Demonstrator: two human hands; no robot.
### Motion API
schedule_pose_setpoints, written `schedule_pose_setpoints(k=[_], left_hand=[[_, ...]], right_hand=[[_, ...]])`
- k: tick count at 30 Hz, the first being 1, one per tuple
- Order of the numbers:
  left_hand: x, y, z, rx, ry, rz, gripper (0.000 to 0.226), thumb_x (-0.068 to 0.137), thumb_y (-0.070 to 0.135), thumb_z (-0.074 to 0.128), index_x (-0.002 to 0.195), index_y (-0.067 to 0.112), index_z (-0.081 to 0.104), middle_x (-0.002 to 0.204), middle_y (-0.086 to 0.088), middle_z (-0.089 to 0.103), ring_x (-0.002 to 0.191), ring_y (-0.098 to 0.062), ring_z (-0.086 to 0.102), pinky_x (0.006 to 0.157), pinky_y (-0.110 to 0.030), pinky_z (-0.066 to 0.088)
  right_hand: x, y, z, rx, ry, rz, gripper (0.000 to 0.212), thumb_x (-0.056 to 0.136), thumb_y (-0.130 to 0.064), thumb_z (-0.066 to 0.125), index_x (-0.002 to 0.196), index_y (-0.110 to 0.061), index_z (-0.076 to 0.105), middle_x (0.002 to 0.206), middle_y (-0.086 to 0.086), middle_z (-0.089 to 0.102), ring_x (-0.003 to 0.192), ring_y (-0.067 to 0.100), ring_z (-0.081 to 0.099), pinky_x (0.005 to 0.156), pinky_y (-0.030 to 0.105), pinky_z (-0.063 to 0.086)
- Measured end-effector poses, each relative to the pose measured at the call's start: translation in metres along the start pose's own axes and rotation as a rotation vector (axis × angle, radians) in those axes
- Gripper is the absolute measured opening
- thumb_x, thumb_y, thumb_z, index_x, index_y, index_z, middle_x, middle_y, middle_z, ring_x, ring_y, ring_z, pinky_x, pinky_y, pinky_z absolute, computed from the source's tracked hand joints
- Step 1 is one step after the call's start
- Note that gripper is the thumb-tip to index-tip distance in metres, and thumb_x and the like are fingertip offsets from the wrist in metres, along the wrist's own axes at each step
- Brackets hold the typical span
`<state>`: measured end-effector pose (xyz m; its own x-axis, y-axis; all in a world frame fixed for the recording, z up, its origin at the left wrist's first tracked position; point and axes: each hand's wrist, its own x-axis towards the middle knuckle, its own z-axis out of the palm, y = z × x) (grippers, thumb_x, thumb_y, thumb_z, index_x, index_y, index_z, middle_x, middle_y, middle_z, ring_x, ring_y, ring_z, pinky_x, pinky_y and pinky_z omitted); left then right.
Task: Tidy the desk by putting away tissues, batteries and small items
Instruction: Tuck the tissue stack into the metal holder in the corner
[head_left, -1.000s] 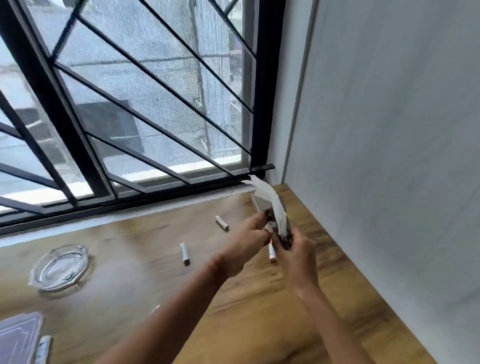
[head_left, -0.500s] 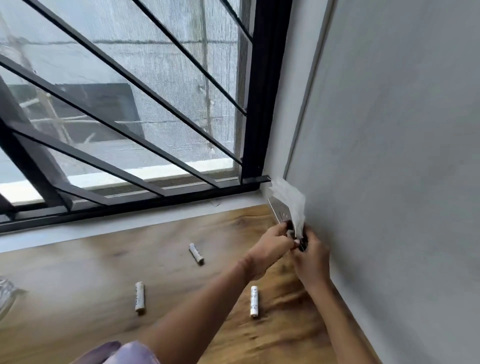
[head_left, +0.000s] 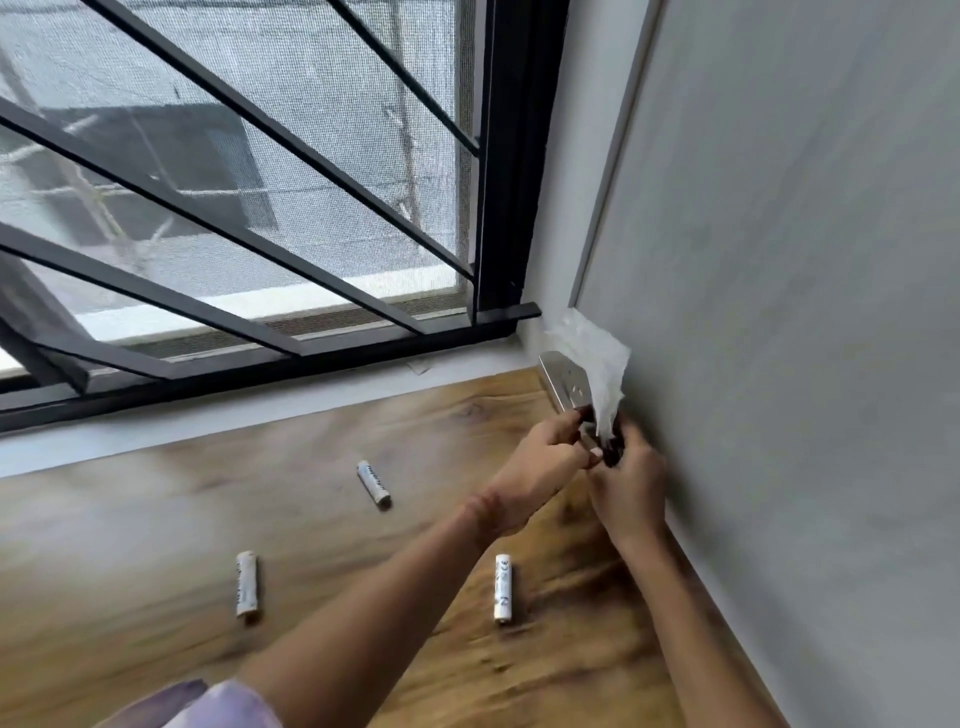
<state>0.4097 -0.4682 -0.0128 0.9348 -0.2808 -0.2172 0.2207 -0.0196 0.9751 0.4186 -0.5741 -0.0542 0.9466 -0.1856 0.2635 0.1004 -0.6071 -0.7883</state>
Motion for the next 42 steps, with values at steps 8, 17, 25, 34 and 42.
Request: schedule_pose_setpoints(k=[8, 17, 25, 34, 42], left_hand=[[-0.006, -0.005, 0.000, -0.008, 0.011, -0.035, 0.052, 0.078, -0.003, 0.050, 0.123, 0.023, 0.051, 0.101, 0.010, 0.059, 0.087, 0.008, 0.057, 0.083, -0.010, 0.046], [-0.084, 0.019, -0.003, 0.079, 0.118, 0.003, 0.052, 0.088, -0.002, 0.049, 0.138, 0.010, 0.039, 0.132, 0.007, 0.049, 0.126, -0.009, 0.043, 0.104, -0.023, 0.037], [-0.210, 0.021, -0.014, 0.011, 0.232, 0.106, 0.049, 0.080, 0.015, 0.063, 0.127, 0.021, 0.049, 0.132, 0.003, 0.051, 0.127, -0.014, 0.045, 0.109, -0.034, 0.036], [-0.348, -0.029, -0.020, -0.071, 0.355, 0.149, 0.034, 0.089, 0.003, 0.052, 0.121, 0.016, 0.054, 0.125, 0.001, 0.056, 0.115, -0.011, 0.052, 0.092, -0.018, 0.043], [-0.488, -0.103, -0.018, -0.321, 0.445, 0.077, 0.026, 0.082, 0.011, 0.060, 0.108, 0.010, 0.061, 0.103, -0.004, 0.070, 0.098, -0.018, 0.064, 0.085, -0.027, 0.051]], right_hand=[[-0.004, -0.003, -0.001, -0.034, 0.056, 0.007, 0.027, 0.080, -0.011, 0.069, 0.105, -0.004, 0.063, 0.093, 0.015, 0.071, 0.085, 0.030, 0.065, 0.065, 0.019, 0.037], [-0.043, -0.046, -0.029, 0.035, 0.120, 0.002, 0.067, 0.077, -0.015, 0.074, 0.134, -0.003, 0.042, 0.130, 0.015, 0.054, 0.118, 0.028, 0.052, 0.098, 0.027, 0.038], [-0.132, -0.106, -0.055, 0.122, 0.098, -0.190, 0.049, 0.078, -0.010, 0.071, 0.122, 0.000, 0.050, 0.123, 0.016, 0.058, 0.114, 0.027, 0.054, 0.094, 0.020, 0.037], [-0.264, -0.140, -0.060, 0.135, -0.071, -0.218, 0.038, 0.083, -0.011, 0.066, 0.117, -0.004, 0.054, 0.117, 0.012, 0.061, 0.108, 0.024, 0.056, 0.088, 0.016, 0.036], [-0.413, -0.150, -0.074, 0.351, -0.373, 0.012, 0.024, 0.087, -0.016, 0.062, 0.110, -0.015, 0.058, 0.106, -0.004, 0.060, 0.098, 0.004, 0.057, 0.080, 0.008, 0.047]])
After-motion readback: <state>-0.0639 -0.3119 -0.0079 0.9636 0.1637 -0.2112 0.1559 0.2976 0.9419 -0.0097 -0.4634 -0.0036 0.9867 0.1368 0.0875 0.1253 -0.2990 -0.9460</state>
